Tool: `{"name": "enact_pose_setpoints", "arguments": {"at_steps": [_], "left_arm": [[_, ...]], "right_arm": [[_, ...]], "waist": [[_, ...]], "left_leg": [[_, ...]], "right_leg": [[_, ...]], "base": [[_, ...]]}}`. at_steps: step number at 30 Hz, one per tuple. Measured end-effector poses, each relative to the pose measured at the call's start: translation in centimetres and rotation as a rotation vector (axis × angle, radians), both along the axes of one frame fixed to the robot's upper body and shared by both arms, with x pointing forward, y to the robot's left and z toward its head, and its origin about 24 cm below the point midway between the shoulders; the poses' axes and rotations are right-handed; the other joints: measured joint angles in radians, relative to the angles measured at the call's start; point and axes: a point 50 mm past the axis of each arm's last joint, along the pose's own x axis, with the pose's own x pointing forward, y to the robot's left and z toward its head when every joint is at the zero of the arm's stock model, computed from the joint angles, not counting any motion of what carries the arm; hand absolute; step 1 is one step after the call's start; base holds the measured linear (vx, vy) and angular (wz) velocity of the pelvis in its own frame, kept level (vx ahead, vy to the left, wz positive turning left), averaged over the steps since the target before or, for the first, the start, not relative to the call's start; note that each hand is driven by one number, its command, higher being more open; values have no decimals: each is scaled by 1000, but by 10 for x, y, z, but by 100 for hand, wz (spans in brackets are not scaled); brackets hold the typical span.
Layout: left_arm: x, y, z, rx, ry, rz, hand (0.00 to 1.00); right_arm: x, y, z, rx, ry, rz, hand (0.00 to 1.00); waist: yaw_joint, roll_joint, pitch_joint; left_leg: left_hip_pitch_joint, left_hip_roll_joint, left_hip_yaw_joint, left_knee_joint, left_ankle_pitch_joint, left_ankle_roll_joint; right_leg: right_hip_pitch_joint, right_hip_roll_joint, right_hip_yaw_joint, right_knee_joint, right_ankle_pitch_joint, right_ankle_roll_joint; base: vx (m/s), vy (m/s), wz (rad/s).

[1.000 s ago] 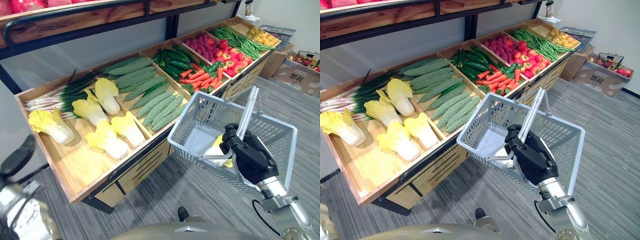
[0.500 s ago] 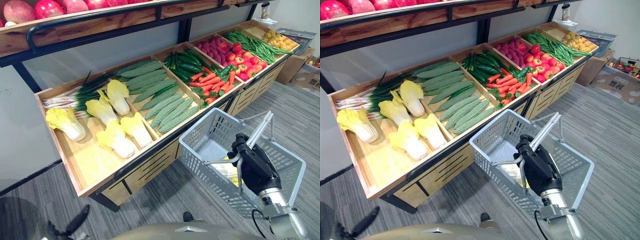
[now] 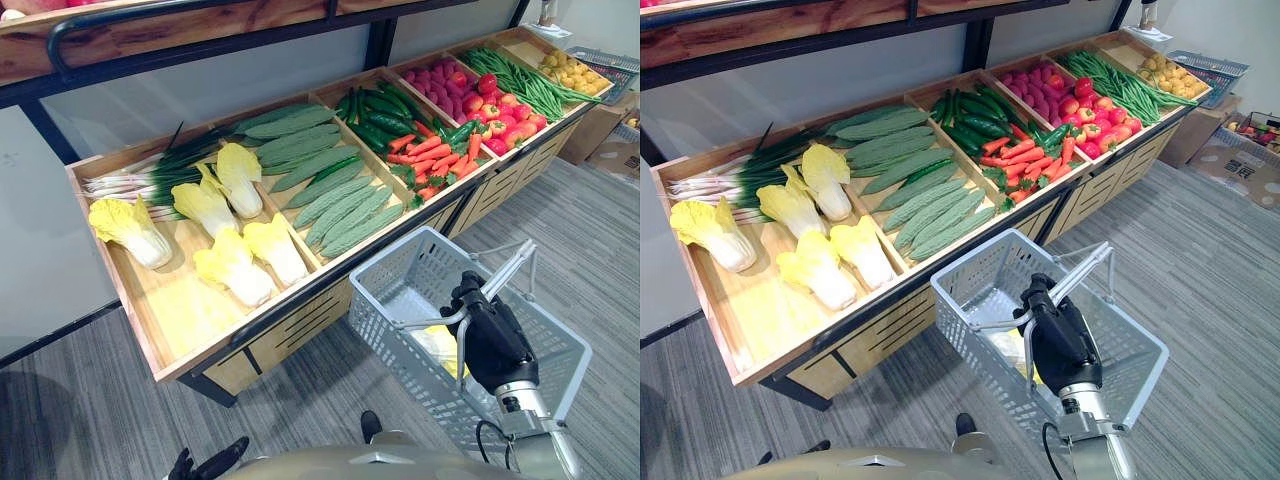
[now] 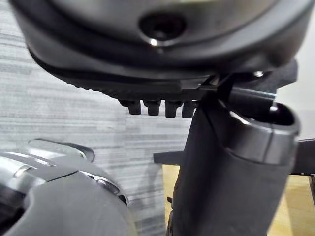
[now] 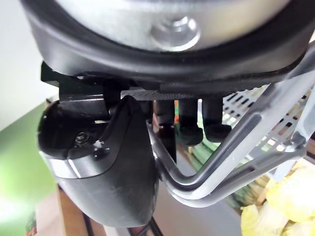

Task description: Pick vegetable in the basket

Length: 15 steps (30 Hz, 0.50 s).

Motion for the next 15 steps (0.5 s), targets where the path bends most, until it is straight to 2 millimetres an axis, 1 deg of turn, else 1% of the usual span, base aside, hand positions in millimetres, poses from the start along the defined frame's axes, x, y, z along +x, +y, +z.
{"name": "enact_pose_setpoints", "arguments": {"at_steps": [1, 3, 4, 5, 7, 8, 9, 10, 11, 12, 13, 14, 15], "left_arm": [[2, 0, 0, 1, -1, -22, 100], [3, 2, 1, 7, -2, -40, 100], [6, 4, 2, 17, -6, -61, 100], [8, 6, 3, 25, -14, -75, 100], [14, 7, 4, 32, -29, -91, 100], [14, 7, 5, 35, -30, -96, 100], [15, 7, 5, 36, -28, -101, 100], [17, 9, 6, 46, -30, -121, 100], [25, 15, 8, 63, -44, -148, 100], [31, 19, 9, 76, -54, -167, 100], [32, 22, 10, 86, -55, -168, 100], [37, 26, 12, 101, -65, -159, 100], [35, 34, 14, 126, -60, -136, 100]], "right_arm": [[0, 2, -1, 6, 8, 1, 0], [0, 2, -1, 6, 12, -1, 0], [-1, 2, -2, 8, 14, -3, 0], [-2, 2, -2, 9, 16, -7, 0], [-2, 3, -3, 15, 17, -8, 0], [0, 5, -2, 20, 9, -3, 0], [3, 7, -1, 23, 0, 4, 0], [9, 10, 1, 28, -18, 18, 0], [15, 13, 4, 33, -39, 30, 0], [19, 15, 7, 32, -54, 30, 0], [20, 15, 7, 30, -54, 30, 0], [21, 16, 7, 23, -46, 34, 0], [22, 17, 7, 20, -49, 40, 0]], "waist": [[-4, -2, 14], [-4, -5, 16], [-8, -15, 23], [-8, -20, 31], [-3, -19, 43], [4, -16, 50], [10, -17, 54], [22, -20, 57], [22, -30, 70], [22, -36, 94], [23, -36, 99], [25, -34, 98], [27, -36, 97]], "left_leg": [[3, 19, 11, 76, -44, 3], [5, 25, 16, 112, -65, 7], [6, 31, 16, 146, -83, 12], [6, 36, 17, 177, -98, 16], [3, 47, 40, 235, -128, 24], [-1, 62, 71, 269, -150, 30], [-2, 79, 104, 286, -162, 38], [-6, 90, 159, 296, -168, 59], [-19, 92, 192, 293, -154, 86], [-20, 95, 217, 289, -142, 97], [-20, 101, 234, 284, -132, 96], [-18, 109, 265, 260, -109, 97], [-12, 110, 286, 227, -83, 97]], "right_leg": [[2, 16, 17, 53, -25, 5], [3, 21, 29, 80, -35, 10], [7, 24, 32, 98, -43, 15], [13, 27, 37, 109, -45, 17], [14, 39, 64, 103, -33, 31], [4, 51, 92, 88, -10, 33], [-3, 57, 109, 69, 16, 23], [-32, 56, 92, 54, 51, -25], [-62, 9, -35, 59, 54, -110], [-94, -46, -181, 124, 30, -141], [-109, -73, -251, 179, 19, -153], [-120, -108, -345, 314, -18, -183], [-101, -143, -416, 445, -86, -186]], "base": [[-108, 109, -29], [-82, 77, -18], [-79, 50, -7], [-149, 110, -14], [-186, 146, -42], [-220, 154, -82], [-278, 164, -121], [-224, 99, -120], [-271, 112, -105], [-176, 69, -65], [-175, 75, -56], [-77, 37, -56], [-74, 28, -56]]}}
